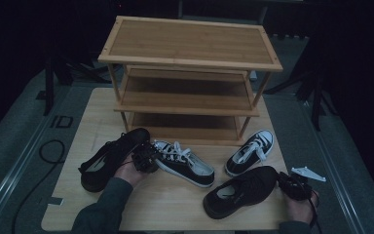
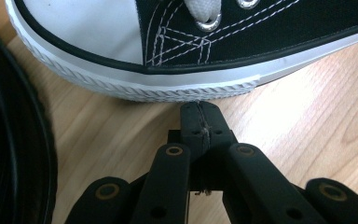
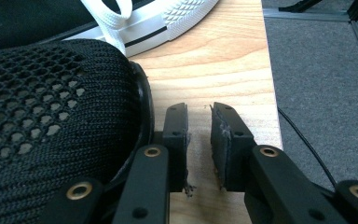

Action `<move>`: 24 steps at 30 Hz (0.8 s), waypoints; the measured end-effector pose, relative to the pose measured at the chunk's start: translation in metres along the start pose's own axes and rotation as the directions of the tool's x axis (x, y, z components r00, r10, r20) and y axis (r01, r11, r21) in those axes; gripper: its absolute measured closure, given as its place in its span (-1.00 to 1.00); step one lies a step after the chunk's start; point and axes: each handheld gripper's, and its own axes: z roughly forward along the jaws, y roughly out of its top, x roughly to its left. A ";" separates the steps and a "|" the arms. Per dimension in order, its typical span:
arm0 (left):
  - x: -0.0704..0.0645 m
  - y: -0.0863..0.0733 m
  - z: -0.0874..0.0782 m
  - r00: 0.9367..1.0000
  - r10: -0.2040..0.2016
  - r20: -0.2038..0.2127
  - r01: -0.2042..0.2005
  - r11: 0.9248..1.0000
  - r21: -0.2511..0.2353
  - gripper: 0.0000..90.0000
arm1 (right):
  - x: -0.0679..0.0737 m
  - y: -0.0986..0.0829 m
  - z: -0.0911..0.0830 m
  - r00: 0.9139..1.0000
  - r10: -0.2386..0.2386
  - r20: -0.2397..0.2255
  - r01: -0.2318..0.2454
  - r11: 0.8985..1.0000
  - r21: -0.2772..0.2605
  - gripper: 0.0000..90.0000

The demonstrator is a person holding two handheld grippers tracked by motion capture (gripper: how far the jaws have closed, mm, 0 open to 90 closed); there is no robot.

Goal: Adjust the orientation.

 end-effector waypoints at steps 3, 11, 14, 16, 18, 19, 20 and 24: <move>-0.001 0.007 0.002 0.999 0.033 -0.006 -0.033 0.999 0.015 1.00 | 0.000 0.000 0.000 1.000 0.000 0.000 0.000 1.000 0.000 0.69; -0.009 0.021 0.007 0.998 0.063 0.005 -0.063 0.998 0.019 1.00 | 0.000 0.000 0.000 1.000 -0.001 -0.002 0.001 1.000 0.000 0.69; -0.012 0.027 0.009 0.997 0.076 0.008 -0.076 0.997 0.020 1.00 | 0.000 0.000 0.000 1.000 -0.001 -0.002 0.001 1.000 0.000 0.69; -0.014 0.031 0.011 0.997 0.083 0.010 -0.083 0.996 0.021 1.00 | 0.000 0.000 0.000 1.000 0.000 -0.002 0.000 1.000 0.000 0.69; -0.016 0.035 0.012 0.996 0.087 0.014 -0.088 0.996 0.021 1.00 | 0.000 0.000 0.000 1.000 -0.001 -0.002 0.001 1.000 0.000 0.69; -0.016 0.036 0.013 0.996 0.089 0.021 -0.090 0.996 0.019 1.00 | 0.000 0.000 0.000 1.000 -0.001 -0.002 0.001 1.000 0.000 0.69; -0.017 0.037 0.013 0.996 0.089 0.029 -0.089 0.996 0.019 1.00 | 0.000 0.000 0.000 1.000 -0.001 -0.002 0.001 1.000 0.000 0.69; -0.019 0.041 0.014 0.995 0.102 0.021 -0.103 0.994 0.024 1.00 | 0.000 0.000 0.000 1.000 -0.001 -0.003 0.001 1.000 0.000 0.69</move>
